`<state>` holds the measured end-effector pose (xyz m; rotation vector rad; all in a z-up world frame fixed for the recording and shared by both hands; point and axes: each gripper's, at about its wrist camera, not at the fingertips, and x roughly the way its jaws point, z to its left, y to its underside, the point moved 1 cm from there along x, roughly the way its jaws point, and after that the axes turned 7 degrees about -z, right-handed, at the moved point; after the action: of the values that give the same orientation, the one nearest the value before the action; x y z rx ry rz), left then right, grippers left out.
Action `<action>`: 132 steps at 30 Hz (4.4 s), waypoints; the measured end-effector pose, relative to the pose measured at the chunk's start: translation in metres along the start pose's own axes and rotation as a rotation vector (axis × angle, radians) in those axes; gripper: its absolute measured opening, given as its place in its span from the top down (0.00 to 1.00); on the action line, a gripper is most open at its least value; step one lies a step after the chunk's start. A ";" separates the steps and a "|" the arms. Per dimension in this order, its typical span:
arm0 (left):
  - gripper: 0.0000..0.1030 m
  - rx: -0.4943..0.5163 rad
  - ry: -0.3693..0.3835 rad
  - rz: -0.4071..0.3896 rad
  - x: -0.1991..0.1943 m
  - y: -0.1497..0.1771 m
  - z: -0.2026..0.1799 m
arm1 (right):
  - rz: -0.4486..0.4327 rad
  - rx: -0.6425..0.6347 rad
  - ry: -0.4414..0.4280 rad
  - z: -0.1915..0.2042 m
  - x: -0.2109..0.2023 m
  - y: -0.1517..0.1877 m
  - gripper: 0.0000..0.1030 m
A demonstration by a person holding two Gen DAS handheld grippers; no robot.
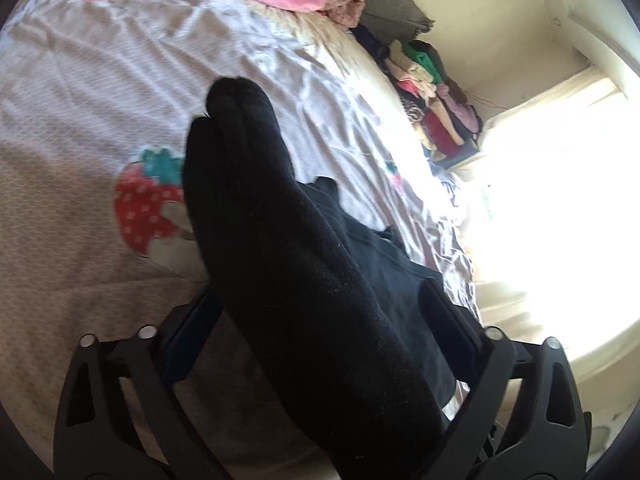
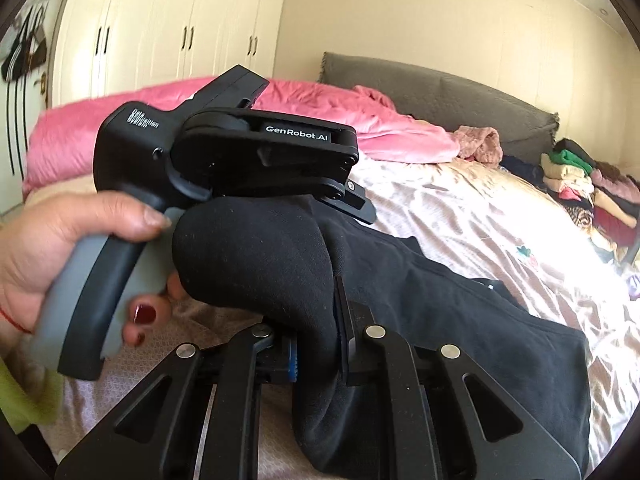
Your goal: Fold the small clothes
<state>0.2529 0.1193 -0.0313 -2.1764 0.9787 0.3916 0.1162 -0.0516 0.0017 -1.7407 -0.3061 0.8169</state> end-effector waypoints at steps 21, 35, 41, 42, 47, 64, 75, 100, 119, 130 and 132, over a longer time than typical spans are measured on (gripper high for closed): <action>0.52 0.247 -0.111 -0.017 0.041 0.039 -0.137 | -0.110 0.357 0.106 -0.095 -0.089 0.028 0.90; 0.44 0.321 -0.140 0.046 0.093 0.075 -0.171 | -0.085 0.486 0.182 -0.143 -0.116 0.070 0.90; 0.27 0.349 -0.164 0.074 0.111 0.092 -0.167 | -0.013 0.659 0.143 -0.166 -0.109 0.099 0.89; 0.26 0.358 -0.160 0.078 0.109 0.096 -0.169 | -0.009 0.686 0.133 -0.168 -0.108 0.103 0.88; 0.14 0.378 -0.105 0.075 0.093 0.098 -0.175 | 0.008 0.779 0.123 -0.177 -0.112 0.114 0.73; 0.09 0.399 -0.208 0.044 0.075 0.110 -0.120 | 0.011 0.851 0.227 -0.195 -0.180 0.118 0.43; 0.09 0.519 -0.240 0.051 0.068 0.123 -0.128 | 0.135 0.842 0.186 -0.253 -0.119 0.079 0.33; 0.09 0.545 -0.193 0.056 0.065 0.131 -0.133 | 0.190 0.517 0.198 -0.246 -0.062 0.044 0.85; 0.09 0.541 -0.202 0.104 0.075 0.137 -0.129 | 0.235 0.491 0.320 -0.242 -0.081 0.072 0.47; 0.09 0.552 -0.214 0.107 0.069 0.141 -0.127 | 0.295 0.519 0.266 -0.216 -0.107 0.092 0.51; 0.09 0.553 -0.214 0.110 0.069 0.143 -0.126 | 0.314 0.544 0.266 -0.217 -0.103 0.104 0.51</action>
<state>0.1911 -0.0727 -0.0471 -1.5564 0.9532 0.3473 0.1640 -0.3073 -0.0285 -1.3683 0.3509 0.7865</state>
